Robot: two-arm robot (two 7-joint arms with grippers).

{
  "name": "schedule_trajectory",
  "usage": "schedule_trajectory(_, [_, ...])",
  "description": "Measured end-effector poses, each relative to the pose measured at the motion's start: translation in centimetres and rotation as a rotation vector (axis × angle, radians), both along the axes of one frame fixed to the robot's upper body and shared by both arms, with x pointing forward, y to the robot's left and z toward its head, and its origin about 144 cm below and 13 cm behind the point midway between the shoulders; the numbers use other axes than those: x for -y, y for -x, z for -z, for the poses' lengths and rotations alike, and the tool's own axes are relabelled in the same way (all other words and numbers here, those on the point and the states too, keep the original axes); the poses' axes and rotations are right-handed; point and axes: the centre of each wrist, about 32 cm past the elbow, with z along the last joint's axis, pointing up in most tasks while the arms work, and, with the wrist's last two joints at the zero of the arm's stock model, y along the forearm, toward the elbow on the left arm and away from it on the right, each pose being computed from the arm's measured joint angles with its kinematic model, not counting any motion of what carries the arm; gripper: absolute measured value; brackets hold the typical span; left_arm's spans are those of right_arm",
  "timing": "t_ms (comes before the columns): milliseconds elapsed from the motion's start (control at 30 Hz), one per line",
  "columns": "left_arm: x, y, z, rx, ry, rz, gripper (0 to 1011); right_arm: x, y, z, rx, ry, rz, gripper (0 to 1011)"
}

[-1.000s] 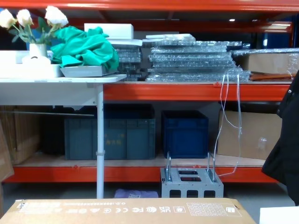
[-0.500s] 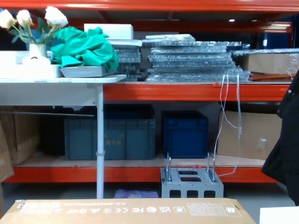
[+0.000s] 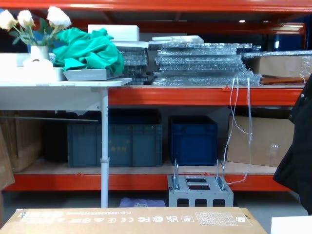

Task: Use one hand to grasp the basket and place it at the designated location.

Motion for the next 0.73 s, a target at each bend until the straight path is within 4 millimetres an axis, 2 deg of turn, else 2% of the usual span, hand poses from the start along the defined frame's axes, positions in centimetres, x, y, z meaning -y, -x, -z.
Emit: schedule_trajectory(733, [0.0, 0.0, 0.0, 0.0, 0.0, 0.0, 0, -0.05, -0.01, -0.04, 0.0, 0.001, 0.0, 1001])
